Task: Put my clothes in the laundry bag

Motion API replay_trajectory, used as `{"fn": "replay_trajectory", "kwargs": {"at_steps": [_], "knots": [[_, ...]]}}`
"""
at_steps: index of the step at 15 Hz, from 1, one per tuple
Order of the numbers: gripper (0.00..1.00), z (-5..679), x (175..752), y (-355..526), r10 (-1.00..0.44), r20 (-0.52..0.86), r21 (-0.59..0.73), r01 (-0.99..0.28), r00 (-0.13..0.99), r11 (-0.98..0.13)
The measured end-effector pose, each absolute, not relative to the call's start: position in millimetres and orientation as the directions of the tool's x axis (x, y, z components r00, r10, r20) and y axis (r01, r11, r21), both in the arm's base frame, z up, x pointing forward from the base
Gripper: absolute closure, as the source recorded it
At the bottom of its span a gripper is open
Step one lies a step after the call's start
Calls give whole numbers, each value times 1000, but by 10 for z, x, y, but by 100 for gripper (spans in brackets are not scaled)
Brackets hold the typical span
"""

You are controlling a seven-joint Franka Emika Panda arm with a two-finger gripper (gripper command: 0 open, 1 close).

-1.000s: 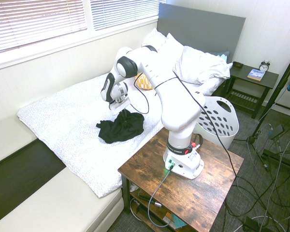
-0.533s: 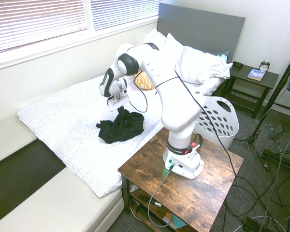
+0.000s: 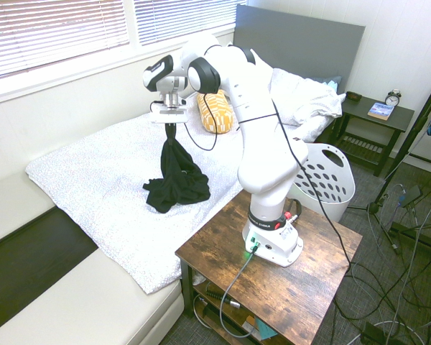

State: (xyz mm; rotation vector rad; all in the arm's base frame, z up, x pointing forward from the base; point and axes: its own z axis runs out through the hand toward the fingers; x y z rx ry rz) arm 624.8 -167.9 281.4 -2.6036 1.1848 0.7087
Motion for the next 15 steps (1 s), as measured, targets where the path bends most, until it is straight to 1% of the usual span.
{"fn": "replay_trajectory", "kwargs": {"at_steps": [3,5,10,15], "knots": [[100,3280,6212,-1776,-632,-557,1,-761,538,-649],[100,3670,6178,-1854,-627,-556,-24,-764,546,-644],[100,5118,6008,-1905,-647,-461,-83,-755,607,-650],[100,6192,5687,-1994,-672,-371,-94,-746,641,-659]]}}
